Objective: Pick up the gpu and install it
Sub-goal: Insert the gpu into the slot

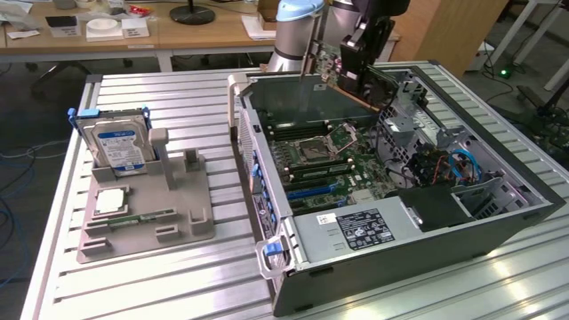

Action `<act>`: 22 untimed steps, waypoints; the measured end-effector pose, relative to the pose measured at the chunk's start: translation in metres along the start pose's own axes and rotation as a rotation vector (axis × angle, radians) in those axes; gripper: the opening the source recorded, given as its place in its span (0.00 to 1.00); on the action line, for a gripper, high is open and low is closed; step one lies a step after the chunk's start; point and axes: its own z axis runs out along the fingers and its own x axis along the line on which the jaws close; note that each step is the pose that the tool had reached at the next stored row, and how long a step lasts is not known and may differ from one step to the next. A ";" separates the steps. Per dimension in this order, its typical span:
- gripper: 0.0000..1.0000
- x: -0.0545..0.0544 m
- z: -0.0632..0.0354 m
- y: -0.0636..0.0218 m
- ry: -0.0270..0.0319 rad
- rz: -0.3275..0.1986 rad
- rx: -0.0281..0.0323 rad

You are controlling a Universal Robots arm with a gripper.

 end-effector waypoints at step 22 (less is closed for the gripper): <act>0.28 0.000 0.0000 0.0000 -0.0039 -0.162 -0.0022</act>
